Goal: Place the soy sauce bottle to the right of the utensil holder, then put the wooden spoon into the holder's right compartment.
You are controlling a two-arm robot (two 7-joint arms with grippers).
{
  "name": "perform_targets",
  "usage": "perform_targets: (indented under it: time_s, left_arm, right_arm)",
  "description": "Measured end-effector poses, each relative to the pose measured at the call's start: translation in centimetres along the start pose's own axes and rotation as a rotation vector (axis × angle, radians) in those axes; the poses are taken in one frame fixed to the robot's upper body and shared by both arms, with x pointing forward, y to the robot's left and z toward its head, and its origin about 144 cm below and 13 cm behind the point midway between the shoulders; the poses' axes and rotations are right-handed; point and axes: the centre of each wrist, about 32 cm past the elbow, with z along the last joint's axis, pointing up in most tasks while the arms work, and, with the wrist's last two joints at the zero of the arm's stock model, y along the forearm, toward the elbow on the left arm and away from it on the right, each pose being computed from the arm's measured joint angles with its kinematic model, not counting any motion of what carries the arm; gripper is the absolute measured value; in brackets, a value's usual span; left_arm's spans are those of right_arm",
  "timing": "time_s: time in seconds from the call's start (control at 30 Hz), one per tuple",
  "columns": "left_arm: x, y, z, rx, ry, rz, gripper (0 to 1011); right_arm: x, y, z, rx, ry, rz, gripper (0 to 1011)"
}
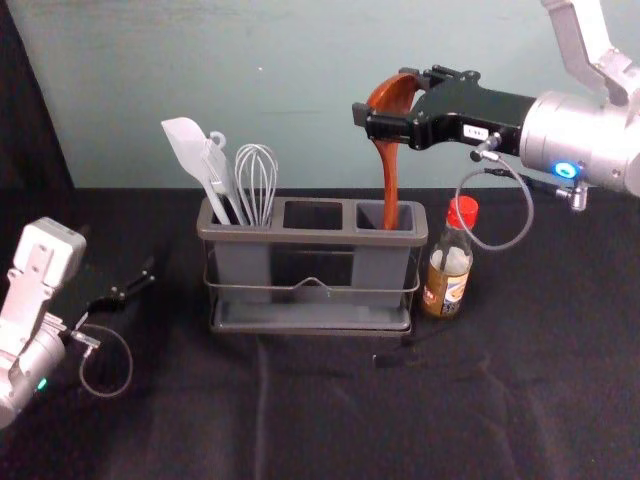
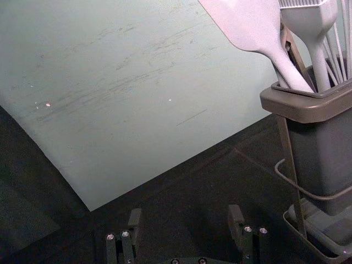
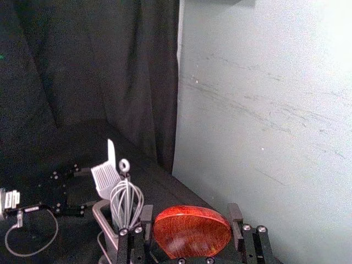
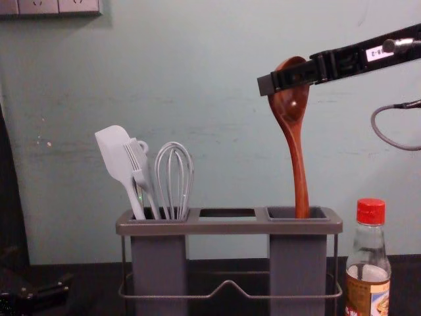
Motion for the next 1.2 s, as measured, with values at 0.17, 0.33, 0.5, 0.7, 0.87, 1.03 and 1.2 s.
perform_targets:
  time_s: [0.17,0.33,0.5,0.7,0.87,1.03,1.2]
  left_arm:
    - [0.0,0.0,0.0,0.000,0.000,0.000,1011]
    - [0.0,0.0,0.0,0.000,0.000,0.000,1011]
    - [0.0,0.0,0.0,0.000,0.000,0.000,1012]
    - [0.0,0.0,0.0,0.000,0.000,0.000,1011]
    - [0.0,0.0,0.0,0.000,0.000,0.000,1012]
    - [0.0,0.0,0.0,0.000,0.000,0.000,1012]
    - [0.0,0.0,0.0,0.000,0.000,0.000,1011]
  right_arm:
    - [-0.2,-0.2,-0.2,-0.021,-0.001,-0.003,830]
    - [-0.2,-0.4,-0.7,-0.034,0.005,-0.006,830]
    - [-0.2,-0.3,-1.0,-0.047,0.004,-0.001,830]
    - [-0.1,0.0,-1.8,-0.065,0.008,0.004,830]
    - [-0.1,0.4,-2.3,-0.079,0.012,0.006,830]
    - [-0.1,0.7,-3.0,-0.094,0.021,0.005,830]
    - [0.1,1.1,-3.7,-0.109,0.034,0.003,830]
